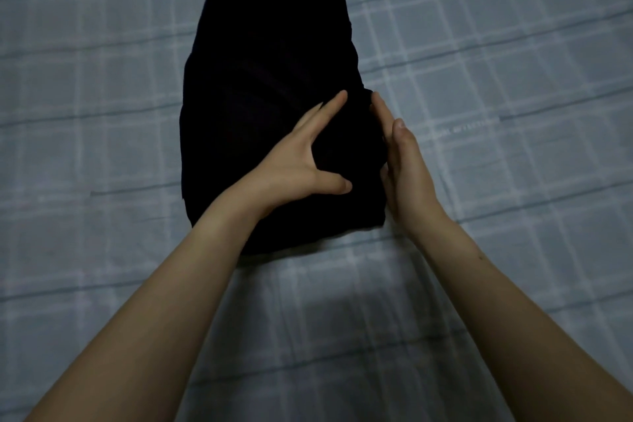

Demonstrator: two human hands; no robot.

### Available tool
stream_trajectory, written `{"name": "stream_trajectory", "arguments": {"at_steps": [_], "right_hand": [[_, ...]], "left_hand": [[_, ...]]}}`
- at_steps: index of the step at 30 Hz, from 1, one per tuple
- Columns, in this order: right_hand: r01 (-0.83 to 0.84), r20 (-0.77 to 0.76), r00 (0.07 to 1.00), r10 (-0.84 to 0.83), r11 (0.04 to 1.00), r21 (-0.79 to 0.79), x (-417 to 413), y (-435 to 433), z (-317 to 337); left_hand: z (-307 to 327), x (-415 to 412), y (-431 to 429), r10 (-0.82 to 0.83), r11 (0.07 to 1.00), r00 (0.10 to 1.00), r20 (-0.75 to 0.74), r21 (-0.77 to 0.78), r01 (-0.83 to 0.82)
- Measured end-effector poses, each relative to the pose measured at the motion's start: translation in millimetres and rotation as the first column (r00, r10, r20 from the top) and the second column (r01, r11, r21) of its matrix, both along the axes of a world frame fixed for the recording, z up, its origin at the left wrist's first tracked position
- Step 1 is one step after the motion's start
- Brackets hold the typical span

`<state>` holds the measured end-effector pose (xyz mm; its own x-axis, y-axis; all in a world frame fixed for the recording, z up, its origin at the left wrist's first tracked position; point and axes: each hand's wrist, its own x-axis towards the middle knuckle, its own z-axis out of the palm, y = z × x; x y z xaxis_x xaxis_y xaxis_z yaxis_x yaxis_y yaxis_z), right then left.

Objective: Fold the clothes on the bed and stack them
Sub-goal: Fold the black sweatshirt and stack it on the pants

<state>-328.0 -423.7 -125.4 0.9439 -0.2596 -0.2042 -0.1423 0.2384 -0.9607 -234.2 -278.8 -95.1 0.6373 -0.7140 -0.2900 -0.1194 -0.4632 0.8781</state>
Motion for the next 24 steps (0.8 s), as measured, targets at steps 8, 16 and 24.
{"name": "stream_trajectory", "arguments": {"at_steps": [8, 16, 24], "right_hand": [[-0.003, -0.006, 1.0, 0.003, 1.0, -0.002, 0, 4, -3], [0.02, -0.009, 1.0, -0.02, 1.0, -0.024, 0, 7, -2], [0.0, 0.003, 1.0, 0.001, 0.97, -0.244, -1, 5, 6]], "left_hand": [[1, 1, 1, -0.009, 1.0, 1.0, 0.005, -0.026, 0.01], [-7, -7, -9, -0.002, 0.999, 1.0, 0.027, -0.032, 0.003], [-7, -7, -3, 0.027, 0.998, 0.999, 0.022, -0.052, -0.026]]}}
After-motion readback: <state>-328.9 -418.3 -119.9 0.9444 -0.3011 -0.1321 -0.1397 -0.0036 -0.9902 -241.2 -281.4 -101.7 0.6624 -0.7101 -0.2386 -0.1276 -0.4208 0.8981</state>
